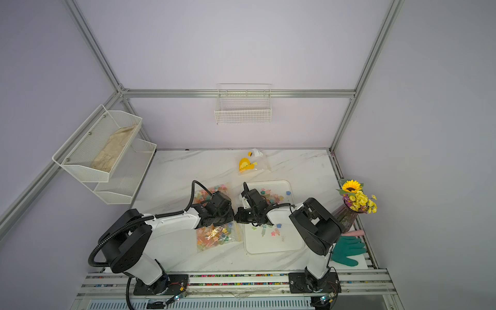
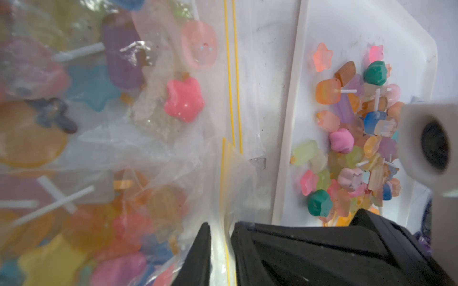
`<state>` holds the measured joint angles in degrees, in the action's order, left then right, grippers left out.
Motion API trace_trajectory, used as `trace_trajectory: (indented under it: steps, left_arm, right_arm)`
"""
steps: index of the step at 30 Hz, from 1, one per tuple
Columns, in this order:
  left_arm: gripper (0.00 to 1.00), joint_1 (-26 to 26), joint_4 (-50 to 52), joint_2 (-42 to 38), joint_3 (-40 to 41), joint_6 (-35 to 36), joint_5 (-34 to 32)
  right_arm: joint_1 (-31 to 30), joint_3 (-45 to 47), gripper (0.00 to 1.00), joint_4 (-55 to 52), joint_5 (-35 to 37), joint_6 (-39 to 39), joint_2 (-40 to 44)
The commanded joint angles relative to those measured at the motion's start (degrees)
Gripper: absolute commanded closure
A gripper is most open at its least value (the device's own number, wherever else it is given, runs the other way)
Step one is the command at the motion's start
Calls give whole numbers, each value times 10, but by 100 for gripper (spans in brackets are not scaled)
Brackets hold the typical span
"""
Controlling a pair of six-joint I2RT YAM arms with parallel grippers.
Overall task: Pour candies out of the ziploc bag
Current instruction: Open the ziploc bag at the center of the board.
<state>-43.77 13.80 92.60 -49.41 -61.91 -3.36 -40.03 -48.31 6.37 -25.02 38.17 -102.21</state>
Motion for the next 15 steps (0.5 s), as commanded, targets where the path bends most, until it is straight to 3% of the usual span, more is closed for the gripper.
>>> trace_trajectory:
  steps: [1, 15]
  left_arm:
    - [77, 3, -11, 10, -40, 5, -2]
    - [83, 3, -10, 31, -60, 3, -14]
  right_arm:
    - [-5, 1, 100, 9, -4, -9, 9]
    - [-6, 6, 100, 16, -14, -10, 11]
